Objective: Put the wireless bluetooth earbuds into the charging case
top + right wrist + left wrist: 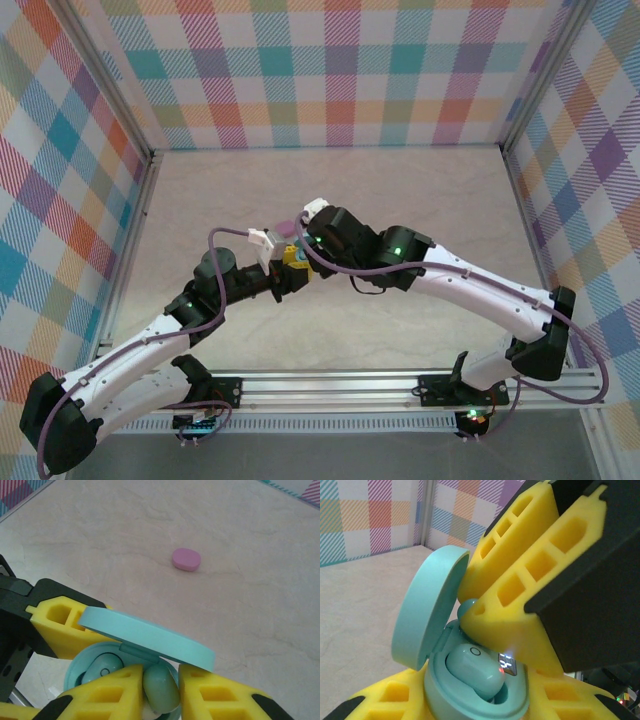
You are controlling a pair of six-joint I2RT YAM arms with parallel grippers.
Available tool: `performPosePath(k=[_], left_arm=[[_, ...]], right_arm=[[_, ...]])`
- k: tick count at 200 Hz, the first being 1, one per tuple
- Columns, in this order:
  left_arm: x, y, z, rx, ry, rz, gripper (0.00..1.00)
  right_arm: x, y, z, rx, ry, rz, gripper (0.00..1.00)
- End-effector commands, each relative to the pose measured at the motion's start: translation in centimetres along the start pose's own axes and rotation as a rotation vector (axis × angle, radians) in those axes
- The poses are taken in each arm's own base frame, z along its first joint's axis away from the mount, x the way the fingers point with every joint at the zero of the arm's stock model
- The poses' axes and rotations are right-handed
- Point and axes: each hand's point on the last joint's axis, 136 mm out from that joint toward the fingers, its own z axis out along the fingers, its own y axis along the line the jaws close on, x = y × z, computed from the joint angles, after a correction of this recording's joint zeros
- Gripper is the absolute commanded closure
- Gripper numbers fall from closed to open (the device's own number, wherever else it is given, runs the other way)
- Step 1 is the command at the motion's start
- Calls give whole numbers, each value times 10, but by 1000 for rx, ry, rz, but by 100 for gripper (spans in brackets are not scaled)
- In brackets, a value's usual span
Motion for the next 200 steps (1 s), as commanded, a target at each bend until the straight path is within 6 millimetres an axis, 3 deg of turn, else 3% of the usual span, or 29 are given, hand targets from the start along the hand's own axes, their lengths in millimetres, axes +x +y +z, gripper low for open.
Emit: performPosePath(k=[1, 40, 87, 121, 200], left_arm=[[-18, -12, -3, 41, -58, 23, 63], [-19, -12, -5, 34, -62, 25, 63], [-18, -12, -6, 34, -60, 22, 63], [-19, -13, -7, 36, -65, 20, 63], [-19, -15, -8, 46, -72, 13, 63]], right_arm=[[-7, 7, -4, -20, -6, -13, 73], [-4, 3, -6, -1, 8, -16, 72], [-6, 7, -12, -34, -1, 12, 55], [-12, 11, -20, -81, -22, 48, 53], [-43, 13, -68, -323, -126, 266, 52]])
